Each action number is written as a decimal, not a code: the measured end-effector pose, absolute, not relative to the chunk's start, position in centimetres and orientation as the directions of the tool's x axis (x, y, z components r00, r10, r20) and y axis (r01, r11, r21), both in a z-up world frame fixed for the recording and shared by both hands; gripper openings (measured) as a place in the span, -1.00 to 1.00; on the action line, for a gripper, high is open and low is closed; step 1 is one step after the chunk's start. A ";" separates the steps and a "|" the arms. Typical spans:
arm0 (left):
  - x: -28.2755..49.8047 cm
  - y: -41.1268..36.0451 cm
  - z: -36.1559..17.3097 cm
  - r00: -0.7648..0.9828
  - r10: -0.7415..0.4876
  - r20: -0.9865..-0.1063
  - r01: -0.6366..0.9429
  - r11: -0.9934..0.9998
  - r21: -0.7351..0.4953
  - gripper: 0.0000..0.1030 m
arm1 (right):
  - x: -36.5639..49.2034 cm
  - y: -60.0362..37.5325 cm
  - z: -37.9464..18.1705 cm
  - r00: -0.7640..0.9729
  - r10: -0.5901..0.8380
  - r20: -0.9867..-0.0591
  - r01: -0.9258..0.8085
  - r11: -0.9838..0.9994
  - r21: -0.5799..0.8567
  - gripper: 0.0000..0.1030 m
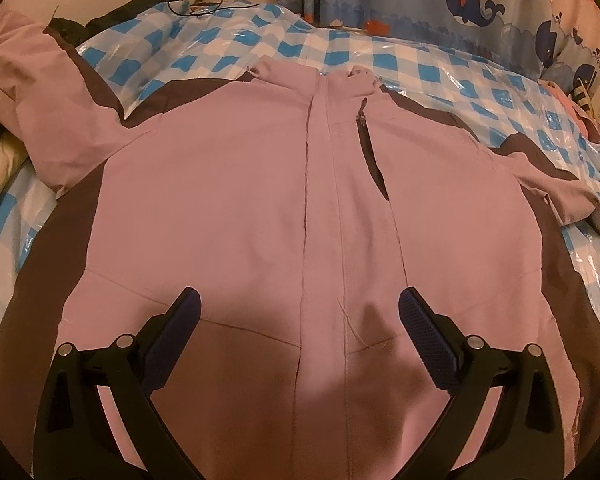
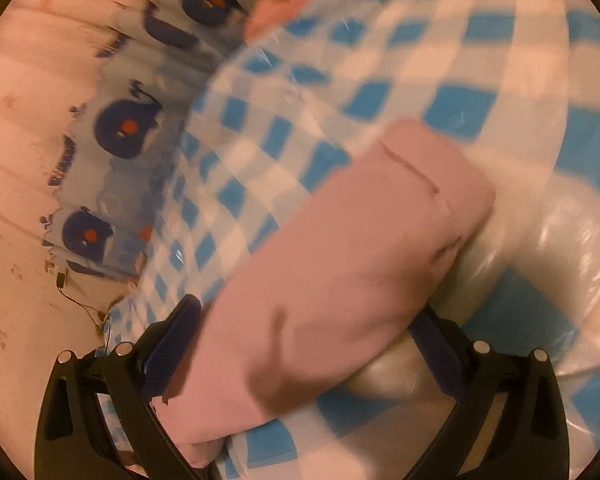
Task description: Fold large clothes
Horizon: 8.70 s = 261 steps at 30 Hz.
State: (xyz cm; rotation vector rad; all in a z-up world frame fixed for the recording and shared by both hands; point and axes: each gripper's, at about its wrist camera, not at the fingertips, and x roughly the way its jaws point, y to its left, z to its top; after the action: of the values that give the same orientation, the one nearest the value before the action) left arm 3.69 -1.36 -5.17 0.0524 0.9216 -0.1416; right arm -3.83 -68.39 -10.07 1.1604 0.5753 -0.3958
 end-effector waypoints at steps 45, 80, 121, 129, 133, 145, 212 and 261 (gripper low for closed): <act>3.1 -1.7 -4.7 0.600 -0.133 -0.789 0.155 0.987 -0.049 0.85 | -2.3 -65.9 1.3 0.949 -0.024 -0.314 0.275 0.548 0.790 -0.69; 1.8 15.5 0.7 0.665 -0.177 -0.726 -0.074 0.951 -0.300 0.85 | 17.6 -13.2 4.9 0.734 0.545 -0.405 -0.248 0.770 0.587 -0.70; 18.2 4.8 -6.7 0.579 0.063 -0.813 0.114 0.981 0.158 0.86 | 15.7 -28.2 -11.5 0.544 0.061 -0.837 0.131 0.979 0.156 0.79; 16.7 4.3 -6.5 0.616 0.102 -0.781 0.144 0.960 0.239 0.87 | 11.7 -26.8 -7.7 0.602 0.071 -0.796 0.099 0.982 0.163 0.81; 12.7 7.8 -0.1 0.727 0.043 -0.686 0.133 0.971 0.201 0.87 | 4.2 -23.9 -5.6 0.636 0.228 -0.737 0.001 0.955 0.297 0.83; 11.5 26.4 23.1 0.846 0.328 -0.421 -0.305 0.944 0.121 0.86 | -1.5 -19.4 -9.9 0.605 0.288 -0.742 -0.014 0.936 0.352 0.88; 11.1 -5.6 18.8 0.817 -0.326 -0.476 0.373 0.928 0.005 -0.72 | -2.9 -28.3 -5.0 0.761 0.353 -0.544 0.110 0.756 0.645 0.88; 20.9 9.9 -1.4 0.622 -0.176 -0.763 0.091 0.984 -0.152 0.27 | 16.4 -27.8 -6.7 0.538 0.046 -0.842 0.100 0.988 0.118 0.88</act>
State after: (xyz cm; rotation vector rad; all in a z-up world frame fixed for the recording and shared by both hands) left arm 20.86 9.91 -1.44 -0.1020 0.8869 -0.1535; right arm 16.36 -27.85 -6.73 0.1588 1.0033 -0.0327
